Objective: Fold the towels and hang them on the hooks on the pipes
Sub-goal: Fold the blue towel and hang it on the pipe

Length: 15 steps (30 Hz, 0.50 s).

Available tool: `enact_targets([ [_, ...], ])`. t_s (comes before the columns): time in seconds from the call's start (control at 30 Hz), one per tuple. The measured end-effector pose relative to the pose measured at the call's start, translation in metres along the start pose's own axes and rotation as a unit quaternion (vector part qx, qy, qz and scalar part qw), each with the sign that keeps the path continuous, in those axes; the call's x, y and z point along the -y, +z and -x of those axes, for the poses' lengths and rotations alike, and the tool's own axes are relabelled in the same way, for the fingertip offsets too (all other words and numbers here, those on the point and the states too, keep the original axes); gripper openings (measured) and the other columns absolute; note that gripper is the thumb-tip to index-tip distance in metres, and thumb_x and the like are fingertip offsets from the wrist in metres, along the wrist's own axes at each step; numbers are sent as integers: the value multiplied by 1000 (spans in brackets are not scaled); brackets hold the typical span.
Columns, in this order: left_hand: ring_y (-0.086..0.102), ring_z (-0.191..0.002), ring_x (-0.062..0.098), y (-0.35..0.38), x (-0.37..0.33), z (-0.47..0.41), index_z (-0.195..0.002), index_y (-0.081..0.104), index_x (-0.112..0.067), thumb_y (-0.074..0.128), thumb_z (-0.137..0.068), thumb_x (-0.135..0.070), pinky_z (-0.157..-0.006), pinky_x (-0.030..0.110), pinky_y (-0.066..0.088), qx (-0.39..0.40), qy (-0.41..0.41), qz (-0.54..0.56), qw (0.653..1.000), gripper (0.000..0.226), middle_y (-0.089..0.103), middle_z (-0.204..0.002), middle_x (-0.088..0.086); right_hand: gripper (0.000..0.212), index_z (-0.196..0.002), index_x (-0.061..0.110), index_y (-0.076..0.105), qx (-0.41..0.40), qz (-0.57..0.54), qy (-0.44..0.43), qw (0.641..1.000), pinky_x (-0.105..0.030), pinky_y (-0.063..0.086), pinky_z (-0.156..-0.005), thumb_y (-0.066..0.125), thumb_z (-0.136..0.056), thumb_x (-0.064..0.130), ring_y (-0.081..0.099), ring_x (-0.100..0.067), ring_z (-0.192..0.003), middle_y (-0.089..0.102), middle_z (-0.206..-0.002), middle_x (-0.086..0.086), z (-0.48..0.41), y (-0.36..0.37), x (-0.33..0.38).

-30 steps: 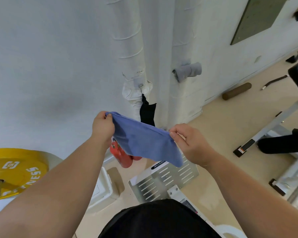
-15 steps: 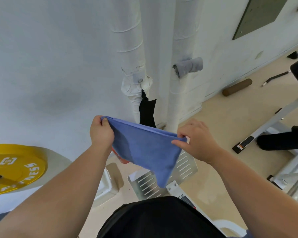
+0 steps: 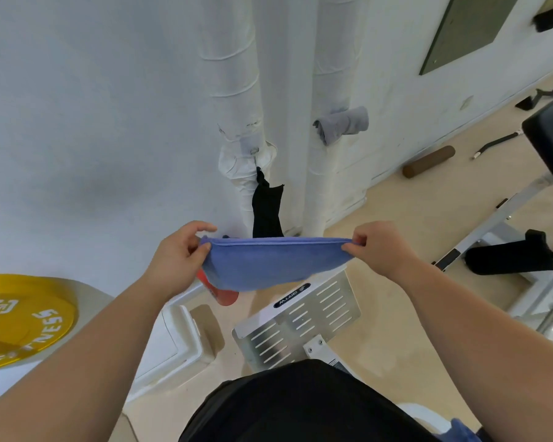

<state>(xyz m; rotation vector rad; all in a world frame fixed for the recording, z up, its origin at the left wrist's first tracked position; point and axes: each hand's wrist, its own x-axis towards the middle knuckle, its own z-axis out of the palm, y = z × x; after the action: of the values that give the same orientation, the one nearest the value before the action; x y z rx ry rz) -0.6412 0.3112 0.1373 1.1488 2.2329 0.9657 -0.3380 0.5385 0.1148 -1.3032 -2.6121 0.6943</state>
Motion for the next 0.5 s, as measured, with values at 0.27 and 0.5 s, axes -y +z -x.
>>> enact_targets([
  [0.27, 67, -67, 6, -20, -14, -5, -79, 78, -27, 73, -83, 3, -63, 8, 49, 42, 54, -50, 996, 30, 74, -72, -6, 8, -75, 16, 77, 6, -84, 74, 994, -29, 44, -61, 84, -75, 19, 60, -20, -68, 71, -72, -3, -13, -22, -11],
  [0.5, 59, -55, 5, -16, -12, -10, -78, 77, -16, 77, -87, -4, -52, 10, 44, -2, -10, 40, 999, 14, 74, -75, 13, 16, -72, 3, 69, 21, -368, 153, 917, -34, 60, -83, 78, -76, -9, 68, -23, -75, 72, -78, -18, -1, -26, -14],
])
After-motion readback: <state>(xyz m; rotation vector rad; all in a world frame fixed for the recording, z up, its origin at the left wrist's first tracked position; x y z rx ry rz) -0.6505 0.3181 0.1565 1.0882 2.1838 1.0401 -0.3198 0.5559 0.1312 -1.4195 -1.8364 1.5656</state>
